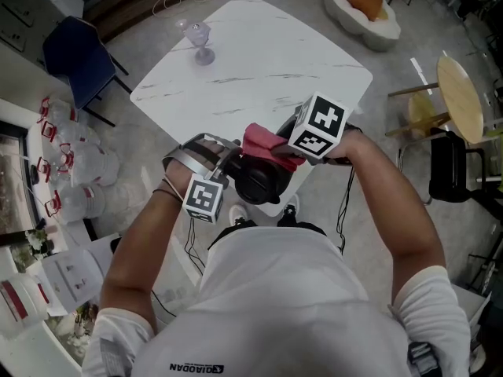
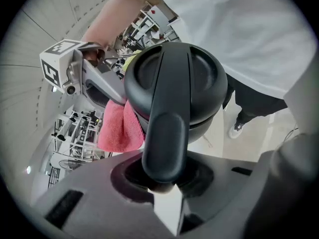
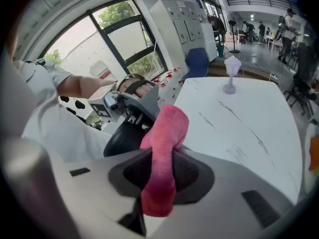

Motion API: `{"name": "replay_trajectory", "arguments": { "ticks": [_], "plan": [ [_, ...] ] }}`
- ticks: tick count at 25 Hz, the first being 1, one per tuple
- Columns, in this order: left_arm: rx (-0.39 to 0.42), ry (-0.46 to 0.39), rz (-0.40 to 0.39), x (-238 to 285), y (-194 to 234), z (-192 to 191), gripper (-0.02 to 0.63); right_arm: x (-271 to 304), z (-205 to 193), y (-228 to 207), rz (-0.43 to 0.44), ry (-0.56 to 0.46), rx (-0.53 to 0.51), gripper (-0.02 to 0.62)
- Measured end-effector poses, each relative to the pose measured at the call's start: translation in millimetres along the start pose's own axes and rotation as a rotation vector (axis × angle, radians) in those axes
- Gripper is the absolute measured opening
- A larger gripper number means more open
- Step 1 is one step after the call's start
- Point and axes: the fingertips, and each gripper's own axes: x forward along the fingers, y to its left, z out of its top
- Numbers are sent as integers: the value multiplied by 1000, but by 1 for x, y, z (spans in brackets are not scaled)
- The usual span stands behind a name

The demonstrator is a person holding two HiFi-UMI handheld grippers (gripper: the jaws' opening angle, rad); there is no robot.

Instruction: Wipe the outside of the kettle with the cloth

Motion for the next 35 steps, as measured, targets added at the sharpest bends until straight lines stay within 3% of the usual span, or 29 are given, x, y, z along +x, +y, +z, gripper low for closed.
{"name": "replay_trajectory", "arguments": {
  "ticks": [6,14,23,32,35],
  "plan": [
    [19,3,11,-1,3,4,90,11,-27,-29,-24,110,26,104],
    [15,14,6,-1,5,5,91,25,-46,-59,-58,166,40,104],
    [8,24,-13,-1,6,10,91,40,-68,-92,-144,270,-35,104],
    [-28,33,-4,5,11,2,91,53,-89,-125,-240,281,21,105],
    [-68,39,-23,7,8,-4,91,48,-95,-129,-282,236,76,106]
  ]
}}
